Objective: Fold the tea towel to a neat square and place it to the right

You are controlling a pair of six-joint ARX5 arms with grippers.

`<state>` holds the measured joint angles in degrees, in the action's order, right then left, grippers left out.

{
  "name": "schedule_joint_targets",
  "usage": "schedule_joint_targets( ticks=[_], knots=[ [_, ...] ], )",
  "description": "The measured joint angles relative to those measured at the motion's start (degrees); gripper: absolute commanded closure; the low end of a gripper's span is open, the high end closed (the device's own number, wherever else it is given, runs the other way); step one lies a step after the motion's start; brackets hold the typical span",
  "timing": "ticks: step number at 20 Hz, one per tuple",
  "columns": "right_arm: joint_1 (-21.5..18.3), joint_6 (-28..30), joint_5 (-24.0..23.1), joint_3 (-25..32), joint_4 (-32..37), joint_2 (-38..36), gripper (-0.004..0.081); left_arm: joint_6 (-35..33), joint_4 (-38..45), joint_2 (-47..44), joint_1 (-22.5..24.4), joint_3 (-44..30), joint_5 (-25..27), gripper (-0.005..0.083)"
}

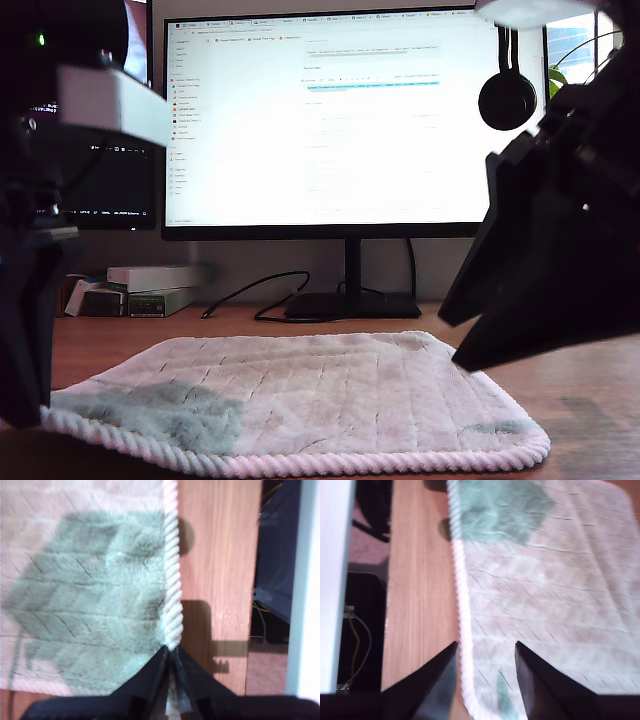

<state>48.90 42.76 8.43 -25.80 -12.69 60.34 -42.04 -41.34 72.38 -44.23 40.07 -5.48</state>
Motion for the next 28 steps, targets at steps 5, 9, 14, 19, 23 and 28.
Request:
schedule_joint_targets(
  ticks=[5, 9, 14, 19, 23, 28],
  knots=[
    [2.2, -2.9, 0.1, 0.0, 9.5, 5.5, 0.0444, 0.0, 0.0, -4.0, -0.8, 0.2, -0.5, 0.0798],
    [5.5, -9.1, 1.3, 0.0, 16.7, 9.3, 0.0444, 1.2, 1.4, -5.0, -0.7, 1.2, -2.4, 0.0798],
    [8.2, -13.6, 1.5, -2.4, 20.2, 13.6, 0.0444, 2.9, 3.2, -5.0, -0.7, 1.6, -4.8, 0.0798],
    [8.7, -19.5, 0.0, -7.1, 23.5, 17.4, 0.0434, 4.2, 3.9, -5.0, -0.7, 1.6, -6.0, 0.0798],
    [10.5, -22.5, 0.0, -8.0, 23.6, 21.3, 0.0433, 4.7, 4.5, -5.0, -0.7, 1.6, -6.0, 0.0798],
    [10.8, -24.2, 0.0, -10.3, 24.1, 23.6, 0.0433, 5.9, 5.2, -5.0, -0.7, 1.6, -6.0, 0.0798]
  ],
)
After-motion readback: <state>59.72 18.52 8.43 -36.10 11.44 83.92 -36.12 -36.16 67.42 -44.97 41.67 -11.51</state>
